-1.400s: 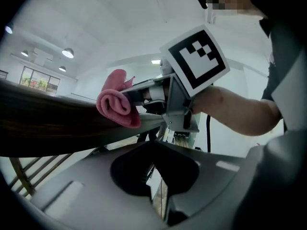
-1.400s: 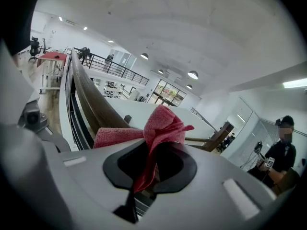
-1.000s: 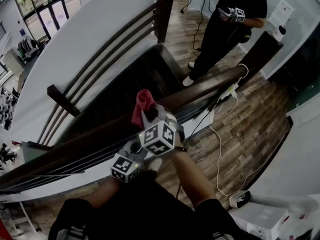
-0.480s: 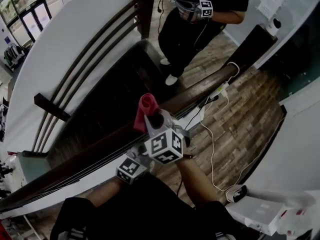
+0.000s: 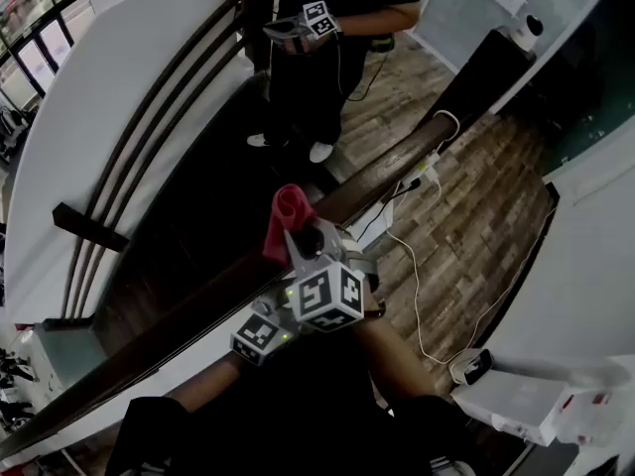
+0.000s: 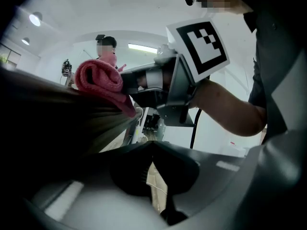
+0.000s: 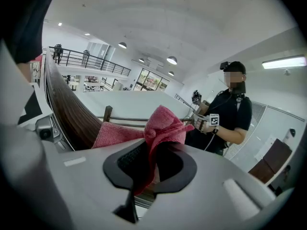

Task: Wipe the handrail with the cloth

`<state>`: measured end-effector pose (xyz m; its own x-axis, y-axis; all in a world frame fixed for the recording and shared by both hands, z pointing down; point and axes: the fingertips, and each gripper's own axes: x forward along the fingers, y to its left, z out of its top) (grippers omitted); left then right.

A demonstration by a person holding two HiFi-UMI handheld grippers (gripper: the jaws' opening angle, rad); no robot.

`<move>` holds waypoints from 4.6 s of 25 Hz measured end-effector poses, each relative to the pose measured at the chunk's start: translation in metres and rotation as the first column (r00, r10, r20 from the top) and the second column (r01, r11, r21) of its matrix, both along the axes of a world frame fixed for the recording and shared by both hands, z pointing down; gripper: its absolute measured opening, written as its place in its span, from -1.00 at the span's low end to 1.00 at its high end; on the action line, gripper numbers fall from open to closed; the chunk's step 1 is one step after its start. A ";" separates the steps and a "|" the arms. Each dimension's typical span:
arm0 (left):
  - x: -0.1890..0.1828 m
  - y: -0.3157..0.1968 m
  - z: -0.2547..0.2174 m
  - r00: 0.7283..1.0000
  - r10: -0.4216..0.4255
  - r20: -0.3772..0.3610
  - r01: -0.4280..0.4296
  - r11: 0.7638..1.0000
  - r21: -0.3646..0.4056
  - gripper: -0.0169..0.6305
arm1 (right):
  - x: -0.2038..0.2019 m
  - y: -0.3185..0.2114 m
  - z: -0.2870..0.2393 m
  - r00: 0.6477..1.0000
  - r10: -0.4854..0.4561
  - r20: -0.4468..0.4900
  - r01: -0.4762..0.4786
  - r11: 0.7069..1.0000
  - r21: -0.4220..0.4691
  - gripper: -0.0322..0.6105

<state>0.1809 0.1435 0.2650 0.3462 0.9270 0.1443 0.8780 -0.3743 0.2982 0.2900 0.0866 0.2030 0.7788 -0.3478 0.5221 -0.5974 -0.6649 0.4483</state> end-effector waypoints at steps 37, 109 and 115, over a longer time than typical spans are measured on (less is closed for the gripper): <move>0.073 0.154 -0.037 0.970 -0.139 -0.199 0.142 0.990 0.002 -0.95 | 0.114 0.210 -0.001 0.999 0.004 -0.049 -0.003 1.000 0.023 -0.77; 0.095 0.149 -0.057 0.960 -0.222 -0.173 0.214 0.975 -0.064 -0.95 | 0.075 0.377 -0.068 0.913 0.351 -0.206 -0.199 0.826 0.528 -0.77; 0.076 0.125 -0.061 0.966 -0.197 -0.166 0.186 0.979 -0.078 -0.95 | 0.027 0.331 -0.067 0.931 0.333 -0.149 -0.185 0.784 0.593 -0.77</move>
